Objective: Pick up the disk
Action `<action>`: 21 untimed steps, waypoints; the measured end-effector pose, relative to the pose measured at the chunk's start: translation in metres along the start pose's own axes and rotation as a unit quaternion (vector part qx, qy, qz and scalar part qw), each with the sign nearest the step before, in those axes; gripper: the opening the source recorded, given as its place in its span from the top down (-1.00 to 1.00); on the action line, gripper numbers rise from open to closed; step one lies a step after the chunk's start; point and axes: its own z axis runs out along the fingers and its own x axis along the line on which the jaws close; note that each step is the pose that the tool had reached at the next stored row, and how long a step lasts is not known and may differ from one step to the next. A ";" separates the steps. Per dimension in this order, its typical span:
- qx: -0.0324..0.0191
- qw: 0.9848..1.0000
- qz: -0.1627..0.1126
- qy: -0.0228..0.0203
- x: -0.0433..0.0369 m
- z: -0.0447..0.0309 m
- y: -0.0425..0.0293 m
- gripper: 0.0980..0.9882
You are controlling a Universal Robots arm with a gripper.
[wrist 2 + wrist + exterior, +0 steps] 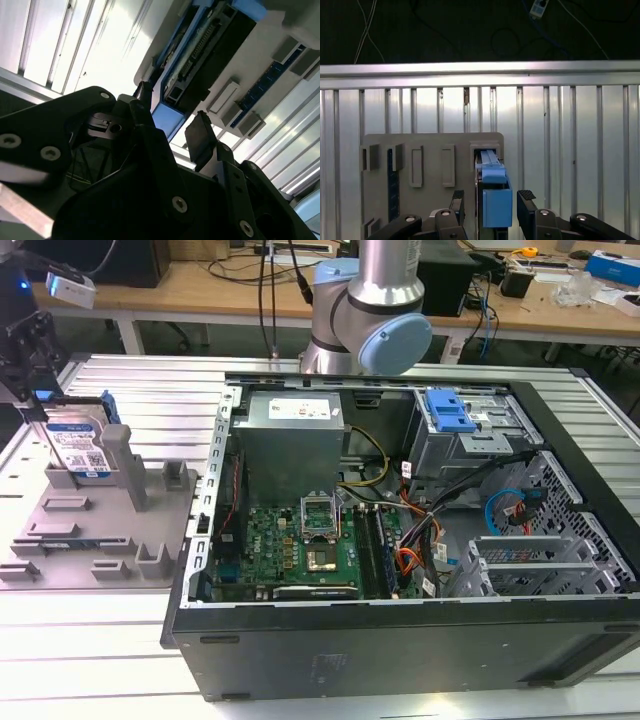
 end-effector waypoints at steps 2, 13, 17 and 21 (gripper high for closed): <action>0.000 1.000 -0.001 0.000 0.0000 0.0021 0.0002 0.00; 0.001 1.000 -0.008 0.001 -0.0004 0.0148 0.0007 0.04; 0.001 1.000 -0.009 0.001 -0.0005 0.0161 0.0006 0.34; 0.001 1.000 -0.009 0.001 -0.0005 0.0167 0.0006 0.34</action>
